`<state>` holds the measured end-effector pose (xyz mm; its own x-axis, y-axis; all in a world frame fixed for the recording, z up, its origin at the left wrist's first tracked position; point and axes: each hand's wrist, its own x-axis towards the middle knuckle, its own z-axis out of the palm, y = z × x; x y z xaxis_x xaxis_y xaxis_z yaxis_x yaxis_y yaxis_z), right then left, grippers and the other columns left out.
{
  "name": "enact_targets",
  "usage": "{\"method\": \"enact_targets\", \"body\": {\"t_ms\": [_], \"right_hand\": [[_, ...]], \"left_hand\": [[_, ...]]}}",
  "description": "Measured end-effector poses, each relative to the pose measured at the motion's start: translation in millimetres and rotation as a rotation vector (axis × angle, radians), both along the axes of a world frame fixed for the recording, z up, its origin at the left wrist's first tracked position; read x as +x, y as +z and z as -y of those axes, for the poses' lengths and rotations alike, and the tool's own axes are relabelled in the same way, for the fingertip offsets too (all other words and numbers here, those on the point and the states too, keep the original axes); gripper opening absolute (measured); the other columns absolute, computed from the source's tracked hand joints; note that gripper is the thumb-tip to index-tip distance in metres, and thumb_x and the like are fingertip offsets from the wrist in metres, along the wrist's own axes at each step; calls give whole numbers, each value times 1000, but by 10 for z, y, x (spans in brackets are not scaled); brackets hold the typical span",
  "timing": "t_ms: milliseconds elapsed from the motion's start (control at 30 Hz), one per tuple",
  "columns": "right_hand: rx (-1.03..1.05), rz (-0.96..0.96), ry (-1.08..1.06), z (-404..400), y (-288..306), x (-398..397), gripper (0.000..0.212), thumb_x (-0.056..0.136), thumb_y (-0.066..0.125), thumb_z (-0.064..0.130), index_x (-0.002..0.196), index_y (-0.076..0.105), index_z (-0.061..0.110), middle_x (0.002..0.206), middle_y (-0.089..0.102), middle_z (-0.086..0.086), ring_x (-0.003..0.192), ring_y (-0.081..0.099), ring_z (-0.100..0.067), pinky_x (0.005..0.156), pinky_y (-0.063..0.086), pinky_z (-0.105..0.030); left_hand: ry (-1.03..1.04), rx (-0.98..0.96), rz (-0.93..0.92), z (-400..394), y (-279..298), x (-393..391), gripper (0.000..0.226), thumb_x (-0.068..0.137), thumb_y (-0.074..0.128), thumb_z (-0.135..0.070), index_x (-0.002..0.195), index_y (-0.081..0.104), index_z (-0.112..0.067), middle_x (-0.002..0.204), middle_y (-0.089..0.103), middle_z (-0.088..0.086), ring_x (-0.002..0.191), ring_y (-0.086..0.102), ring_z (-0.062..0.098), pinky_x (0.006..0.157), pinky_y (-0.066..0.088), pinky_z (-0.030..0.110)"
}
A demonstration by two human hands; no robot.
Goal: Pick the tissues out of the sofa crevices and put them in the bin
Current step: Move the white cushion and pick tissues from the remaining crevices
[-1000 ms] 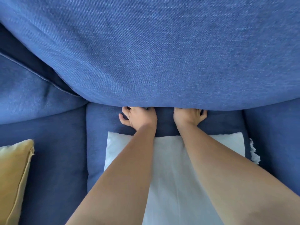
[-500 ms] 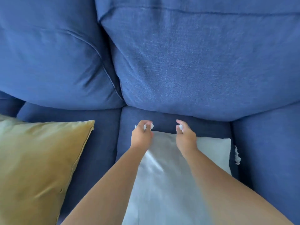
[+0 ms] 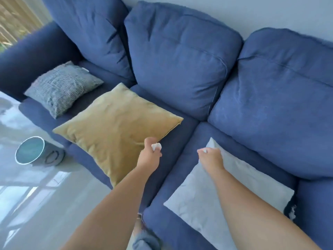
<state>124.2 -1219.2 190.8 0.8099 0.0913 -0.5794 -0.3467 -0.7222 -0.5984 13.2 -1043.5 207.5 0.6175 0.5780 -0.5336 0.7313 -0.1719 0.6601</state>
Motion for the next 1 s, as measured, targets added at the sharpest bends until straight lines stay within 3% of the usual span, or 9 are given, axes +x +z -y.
{"method": "enact_targets", "body": {"t_ms": [100, 267, 400, 500, 567, 700, 833, 900, 1000], "right_hand": [[56, 41, 132, -557, 116, -325, 14, 86, 52, 20, 72, 54, 20, 96, 50, -2, 74, 46, -19, 65, 39, -26], [156, 51, 331, -1440, 166, -926, 28, 84, 54, 17, 108, 65, 27, 100, 61, 4, 84, 60, -14, 64, 42, -21], [168, -1, 368, -2406, 103, -1612, 24, 87, 51, 20, 105, 63, 28, 82, 62, 6, 65, 55, -11, 52, 41, -21], [191, -52, 400, -3148, -4, -2113, 20, 87, 52, 16, 102, 63, 22, 78, 60, 4, 61, 51, -14, 52, 39, -23], [200, -44, 434, -3502, -94, -2374, 18, 87, 54, 15, 99, 66, 22, 77, 61, 4, 59, 51, -13, 53, 40, -24], [163, -29, 576, -4176, -285, -2892, 18, 89, 56, 17, 98, 69, 25, 96, 69, 4, 83, 63, -17, 78, 55, -34], [70, -4, 683, -4672, -464, -3126, 28, 88, 50, 14, 105, 68, 25, 108, 64, 0, 77, 58, -14, 58, 48, -24], [33, 24, 736, -4862, -526, -3162, 30, 88, 49, 14, 109, 67, 24, 114, 61, -3, 76, 55, -14, 53, 42, -21], [29, -7, 782, -5325, -645, -3248, 28, 91, 50, 16, 112, 67, 23, 116, 62, -3, 90, 57, -18, 72, 52, -28]], "left_hand": [[103, 35, 10, -408, 31, -427, 21, 96, 37, -25, 117, 34, -23, 93, 61, 1, 75, 57, 22, 57, 44, 30], [170, 47, -35, -1152, -57, -1105, 15, 94, 40, -24, 105, 52, -24, 93, 61, 0, 80, 57, 23, 68, 48, 34], [270, 6, 13, -1960, -99, -1985, 28, 90, 45, -15, 92, 63, -35, 85, 64, -8, 68, 57, 17, 53, 45, 25], [411, 12, 26, -2568, -102, -2646, 44, 87, 40, -6, 103, 65, -38, 89, 64, -3, 53, 50, 15, 45, 42, 20], [528, 2, 37, -2872, -105, -2993, 39, 89, 41, -10, 106, 67, -34, 90, 65, 2, 54, 50, 14, 45, 41, 18], [785, -71, 76, -3409, -209, -3680, 32, 92, 40, -18, 114, 59, -30, 84, 64, 2, 63, 54, 17, 55, 42, 22], [932, -108, 85, -3712, -420, -4045, 35, 94, 42, -19, 122, 51, -38, 84, 67, 3, 63, 59, 20, 58, 44, 24], [949, -123, 113, -3792, -467, -4114, 24, 97, 41, -24, 110, 59, -35, 74, 64, -2, 62, 57, 17, 55, 42, 21], [951, -111, 117, -4119, -550, -4214, 29, 95, 43, -19, 88, 70, -23, 68, 61, 1, 54, 51, 12, 43, 35, 16]]}}
